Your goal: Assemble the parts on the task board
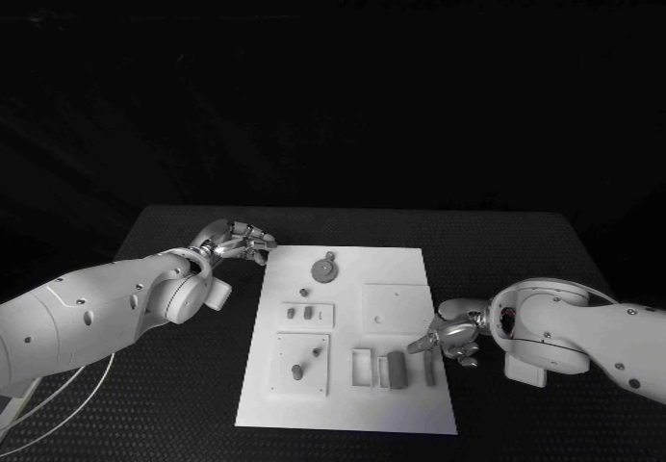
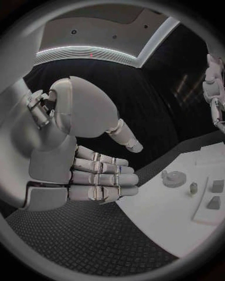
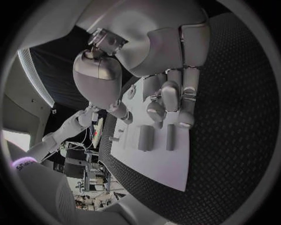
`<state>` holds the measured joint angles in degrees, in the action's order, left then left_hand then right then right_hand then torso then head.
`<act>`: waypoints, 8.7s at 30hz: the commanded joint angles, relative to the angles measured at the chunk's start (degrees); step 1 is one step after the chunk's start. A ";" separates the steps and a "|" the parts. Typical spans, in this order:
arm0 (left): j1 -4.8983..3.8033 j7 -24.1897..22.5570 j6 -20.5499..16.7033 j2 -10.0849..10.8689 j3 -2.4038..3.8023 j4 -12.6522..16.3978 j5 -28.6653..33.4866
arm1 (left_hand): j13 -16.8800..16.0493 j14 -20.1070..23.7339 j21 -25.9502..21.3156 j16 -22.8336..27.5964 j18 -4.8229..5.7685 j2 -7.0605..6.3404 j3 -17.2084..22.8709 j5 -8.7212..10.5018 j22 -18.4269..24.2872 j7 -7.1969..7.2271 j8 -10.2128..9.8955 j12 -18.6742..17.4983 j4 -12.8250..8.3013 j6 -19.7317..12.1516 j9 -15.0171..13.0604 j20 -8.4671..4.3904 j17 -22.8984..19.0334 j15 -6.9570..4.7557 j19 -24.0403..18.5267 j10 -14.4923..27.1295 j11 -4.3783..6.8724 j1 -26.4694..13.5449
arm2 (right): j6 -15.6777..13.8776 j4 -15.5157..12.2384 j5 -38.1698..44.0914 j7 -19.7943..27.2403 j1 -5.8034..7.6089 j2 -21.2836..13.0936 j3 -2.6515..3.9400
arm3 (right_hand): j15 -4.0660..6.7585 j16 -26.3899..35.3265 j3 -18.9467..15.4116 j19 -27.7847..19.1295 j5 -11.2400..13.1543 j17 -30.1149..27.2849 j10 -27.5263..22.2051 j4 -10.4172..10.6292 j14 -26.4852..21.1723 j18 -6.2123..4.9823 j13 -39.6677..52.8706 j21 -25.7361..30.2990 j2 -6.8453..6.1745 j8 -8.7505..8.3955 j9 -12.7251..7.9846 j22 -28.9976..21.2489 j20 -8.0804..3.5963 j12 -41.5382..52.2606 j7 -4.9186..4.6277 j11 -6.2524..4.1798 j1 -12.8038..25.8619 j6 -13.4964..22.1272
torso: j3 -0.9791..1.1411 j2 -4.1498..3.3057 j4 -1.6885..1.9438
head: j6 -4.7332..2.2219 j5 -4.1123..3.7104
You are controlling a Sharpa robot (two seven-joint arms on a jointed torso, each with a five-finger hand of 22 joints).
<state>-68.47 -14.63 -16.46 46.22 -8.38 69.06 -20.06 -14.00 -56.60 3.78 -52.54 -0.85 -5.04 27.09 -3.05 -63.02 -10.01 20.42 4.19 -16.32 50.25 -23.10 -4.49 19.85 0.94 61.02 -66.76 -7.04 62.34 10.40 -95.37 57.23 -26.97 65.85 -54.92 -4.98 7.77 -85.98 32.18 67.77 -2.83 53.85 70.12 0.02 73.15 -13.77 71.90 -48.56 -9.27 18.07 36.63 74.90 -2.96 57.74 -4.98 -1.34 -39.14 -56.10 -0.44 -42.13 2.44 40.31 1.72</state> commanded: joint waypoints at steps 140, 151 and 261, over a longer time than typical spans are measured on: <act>0.08 0.27 1.81 0.80 0.03 1.06 0.41 | 0.04 0.01 0.16 0.56 0.16 0.59 -0.76 0.07 0.23 0.12 0.03 -0.21 0.27 -0.51 0.19 0.20 0.44 0.45 -0.31 0.75 -0.20 -1.61 | -9.12 2.93 -7.75 -1.78 -1.58 12.13 -2.89 | 0.04 0.60 -0.79 -0.74 0.00 -1.02 -1.01 -15.79 0.04 -1.23 -3.13 -1.60 11.68 -1.99 1.10 0.81 0.34 1.01 0.40 -0.48 -0.54 -3.05 | -0.19 0.03 0.11 | 2.17 0.21; 0.08 0.34 1.89 0.74 0.03 0.91 0.41 | 0.05 0.01 0.16 0.58 0.16 0.60 -0.76 0.07 0.24 0.13 0.05 -0.21 0.28 -0.49 0.19 0.21 0.47 0.45 -0.32 0.79 -0.21 -1.67 | -8.03 3.47 -7.73 -1.93 -1.78 12.39 -2.89 | -0.02 0.91 -0.39 -0.78 0.01 -1.87 -1.39 -15.02 -0.55 -1.23 -3.35 -1.34 8.77 -2.49 1.09 0.73 0.30 0.96 0.31 -0.39 1.13 -2.83 | -0.16 -0.01 0.02 | 2.24 0.22; 0.09 0.82 2.97 1.19 -0.06 0.91 0.20 | 0.05 0.15 0.13 0.83 0.16 0.62 -0.79 0.07 0.33 0.14 0.10 -0.16 0.28 -0.51 0.26 0.29 0.71 0.52 -0.47 0.92 -0.25 -2.17 | -2.28 3.18 18.72 -5.74 -4.80 6.62 -2.75 | 0.62 0.19 2.49 1.14 0.00 1.76 -0.03 -14.93 2.25 -1.23 -3.65 -1.61 4.15 -3.01 3.55 1.05 -0.87 3.46 1.02 -1.08 -0.35 -4.90 | -0.08 0.00 0.06 | 2.33 -0.80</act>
<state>-68.36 -13.59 -14.61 47.42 -8.46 69.82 -19.92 -14.00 -56.41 3.78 -52.09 -0.86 -4.32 26.64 -3.05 -62.76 -9.91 20.42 4.19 -16.19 50.14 -22.92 -4.29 20.47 1.14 60.82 -66.21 -7.10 60.70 5.76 -92.56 70.52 -31.59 62.41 -49.07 -6.79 8.49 -85.85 34.71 69.19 -2.66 55.66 70.82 -14.59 75.56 -13.32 68.34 -50.26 -5.20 18.18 40.24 74.91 -3.79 61.40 -2.99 -2.48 -39.17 -62.24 -0.56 -42.13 2.51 42.55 0.86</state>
